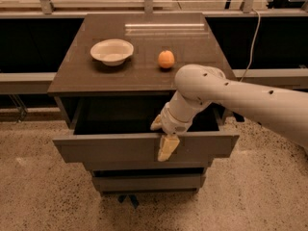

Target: Open top drawer

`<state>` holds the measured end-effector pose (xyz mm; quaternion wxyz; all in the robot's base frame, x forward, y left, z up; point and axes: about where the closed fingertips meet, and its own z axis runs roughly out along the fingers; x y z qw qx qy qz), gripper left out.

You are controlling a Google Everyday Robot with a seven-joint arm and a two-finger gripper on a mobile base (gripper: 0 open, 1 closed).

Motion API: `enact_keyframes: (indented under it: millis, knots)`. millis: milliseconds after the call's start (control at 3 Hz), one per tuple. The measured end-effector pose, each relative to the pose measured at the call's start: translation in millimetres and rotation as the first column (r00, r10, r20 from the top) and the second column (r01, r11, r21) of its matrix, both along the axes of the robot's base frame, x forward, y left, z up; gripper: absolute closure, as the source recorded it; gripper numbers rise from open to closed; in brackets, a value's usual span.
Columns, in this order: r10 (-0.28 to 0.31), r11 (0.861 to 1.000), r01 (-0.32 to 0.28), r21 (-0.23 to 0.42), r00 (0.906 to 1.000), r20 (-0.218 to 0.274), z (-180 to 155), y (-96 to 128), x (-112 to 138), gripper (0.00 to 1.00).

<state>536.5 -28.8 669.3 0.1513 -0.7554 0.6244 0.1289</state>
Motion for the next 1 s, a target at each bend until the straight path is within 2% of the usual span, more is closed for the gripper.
enact_keyframes:
  millis: [667,1000]
  knots:
    - [-0.015,0.998,0.019,0.067,0.9980,-0.061,-28,5,-24,0.26]
    - [-0.015,0.998,0.019,0.067,0.9980,-0.061,-24,5,-24,0.26]
